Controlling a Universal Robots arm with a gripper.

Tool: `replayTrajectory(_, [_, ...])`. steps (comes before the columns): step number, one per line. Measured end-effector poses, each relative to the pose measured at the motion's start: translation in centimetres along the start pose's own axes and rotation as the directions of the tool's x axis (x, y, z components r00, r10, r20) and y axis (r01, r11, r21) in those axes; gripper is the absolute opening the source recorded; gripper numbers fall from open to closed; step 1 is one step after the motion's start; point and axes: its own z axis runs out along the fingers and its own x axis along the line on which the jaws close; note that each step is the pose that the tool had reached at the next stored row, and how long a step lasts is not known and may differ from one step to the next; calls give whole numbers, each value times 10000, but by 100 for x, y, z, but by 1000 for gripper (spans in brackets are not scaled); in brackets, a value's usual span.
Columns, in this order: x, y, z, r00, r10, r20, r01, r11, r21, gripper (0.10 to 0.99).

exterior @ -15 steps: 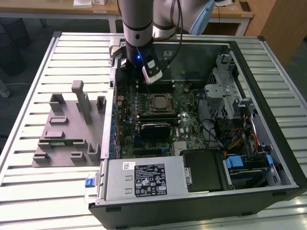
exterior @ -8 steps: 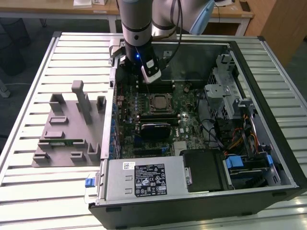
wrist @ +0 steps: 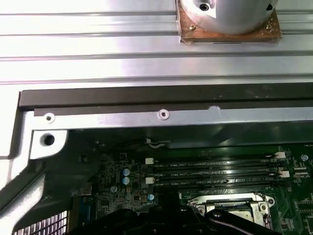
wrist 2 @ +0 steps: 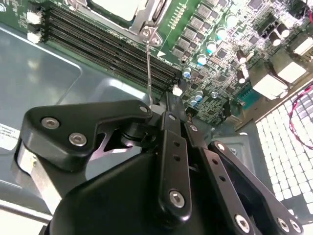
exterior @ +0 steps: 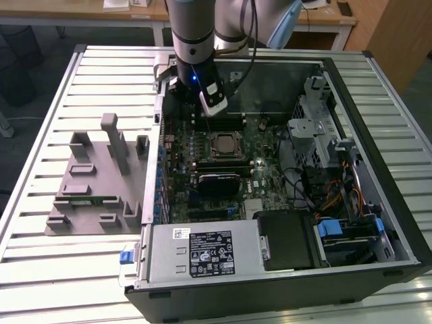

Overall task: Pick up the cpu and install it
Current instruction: 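Install the first cpu locking lever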

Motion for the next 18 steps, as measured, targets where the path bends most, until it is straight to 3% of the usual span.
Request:
replayTrajectory(3, [-74, 4, 3, 10000, 0, 1, 0, 10000, 0, 106])
replayTrajectory(18, [-628, 31, 25, 10000, 3, -10, -3, 10000, -1, 106])
